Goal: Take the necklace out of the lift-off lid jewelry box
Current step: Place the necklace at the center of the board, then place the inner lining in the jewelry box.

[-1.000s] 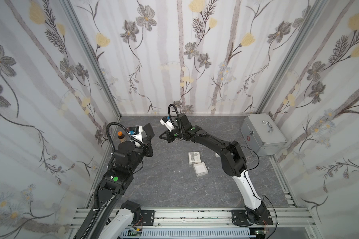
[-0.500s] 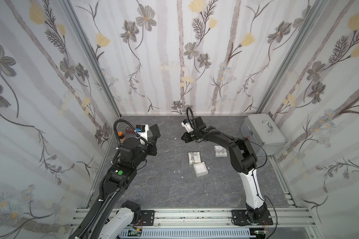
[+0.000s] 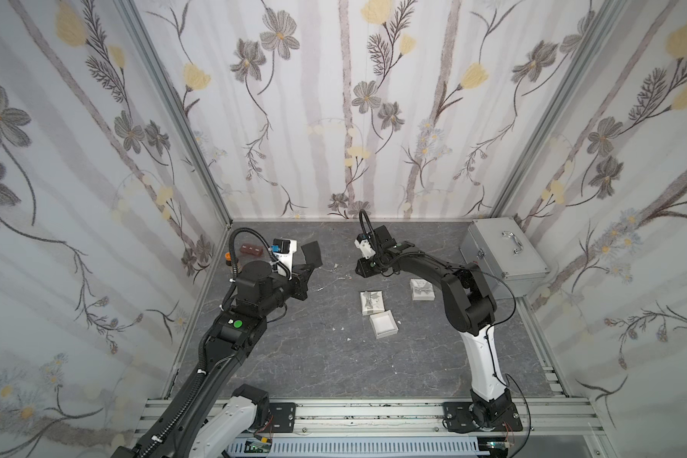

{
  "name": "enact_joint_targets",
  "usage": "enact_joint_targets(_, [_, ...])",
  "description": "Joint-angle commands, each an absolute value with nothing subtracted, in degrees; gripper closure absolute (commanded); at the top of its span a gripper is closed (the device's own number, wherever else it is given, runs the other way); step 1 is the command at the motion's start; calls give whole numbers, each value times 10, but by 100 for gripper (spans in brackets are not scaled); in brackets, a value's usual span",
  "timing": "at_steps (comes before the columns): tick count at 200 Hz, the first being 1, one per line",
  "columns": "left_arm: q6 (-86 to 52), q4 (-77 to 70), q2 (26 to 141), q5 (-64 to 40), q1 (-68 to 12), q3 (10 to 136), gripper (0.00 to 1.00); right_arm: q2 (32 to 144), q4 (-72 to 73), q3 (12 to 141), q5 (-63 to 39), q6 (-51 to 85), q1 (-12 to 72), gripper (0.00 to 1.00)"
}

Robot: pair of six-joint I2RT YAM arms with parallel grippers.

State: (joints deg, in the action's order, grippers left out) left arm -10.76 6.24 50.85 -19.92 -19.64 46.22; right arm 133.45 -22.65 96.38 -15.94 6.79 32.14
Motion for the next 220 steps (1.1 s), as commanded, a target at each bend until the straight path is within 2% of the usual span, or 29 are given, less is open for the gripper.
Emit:
enact_joint_targets(1, [-114,0,515,-290,-197,457,100,1264,-163,884,-284,31,306,57])
enact_joint_targets(38, [-114,-64,538,-392,-197,444,100,1085,-12,692,-456,26,261,53])
enact_joint_targets(51, [-123,-106,555,-440,-200,438,100,1018,62,629,-522,37,260,46])
enact_joint_targets(70, [-126,-148,578,-481,-213,436,100,933,237,531,-599,124,257,35])
enact_joint_targets(88, [-108,-162,589,-501,-231,441,100,883,403,474,-633,232,251,31])
enact_joint_targets(111, [-80,-178,590,-508,-255,440,100,888,611,445,-668,389,248,31])
enact_joint_targets(132, [-65,-174,595,-512,-265,447,100,940,820,445,-688,546,248,32])
enact_joint_targets(156, [-61,-175,601,-512,-271,447,100,1025,1048,473,-699,738,248,41])
enact_joint_targets(166, [-61,-176,603,-512,-273,446,100,1047,1055,489,-702,767,249,44])
enact_joint_targets(220, [-57,-186,612,-495,-280,445,100,1054,1047,489,-692,762,252,44])
